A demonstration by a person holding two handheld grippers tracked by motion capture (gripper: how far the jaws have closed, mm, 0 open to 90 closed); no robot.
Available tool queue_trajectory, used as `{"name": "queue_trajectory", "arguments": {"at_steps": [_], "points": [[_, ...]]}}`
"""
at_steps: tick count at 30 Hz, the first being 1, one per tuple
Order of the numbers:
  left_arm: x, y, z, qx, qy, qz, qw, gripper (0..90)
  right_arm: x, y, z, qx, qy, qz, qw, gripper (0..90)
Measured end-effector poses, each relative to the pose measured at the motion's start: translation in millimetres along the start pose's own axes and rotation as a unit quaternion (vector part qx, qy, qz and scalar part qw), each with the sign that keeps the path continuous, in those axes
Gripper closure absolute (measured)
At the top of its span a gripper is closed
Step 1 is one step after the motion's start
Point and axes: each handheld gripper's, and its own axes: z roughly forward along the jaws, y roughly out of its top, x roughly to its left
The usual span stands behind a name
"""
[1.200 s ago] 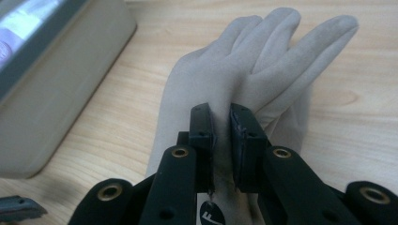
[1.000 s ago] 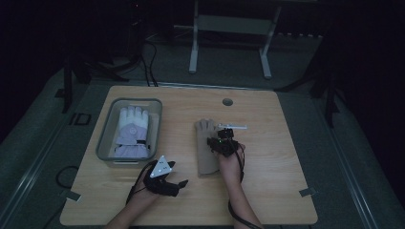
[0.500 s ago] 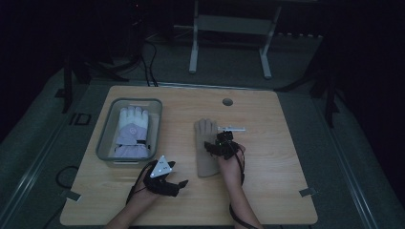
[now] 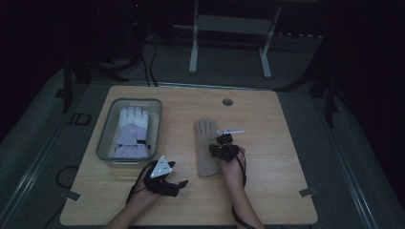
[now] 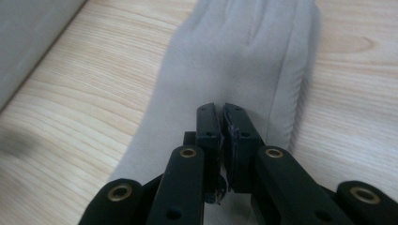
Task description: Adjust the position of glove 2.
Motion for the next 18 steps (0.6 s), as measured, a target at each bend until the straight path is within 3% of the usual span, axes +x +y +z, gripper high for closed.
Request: {"name": "queue_trajectory", "arguments": {"at_steps": [11,18], "points": [[0.1,0.2,0.4,-0.001,0.0,-0.002,1.0,14.2,-23.3,-14.2,-11.7,-0.017,-0.013,0.027,0.9994,85.6],[-0.4,0.6,1.0,-0.001,0.0,-0.002,1.0,14.1,-29.9,-18.7,-19.2,-0.007,-0.013,0.035,0.9993,86.0]]}}
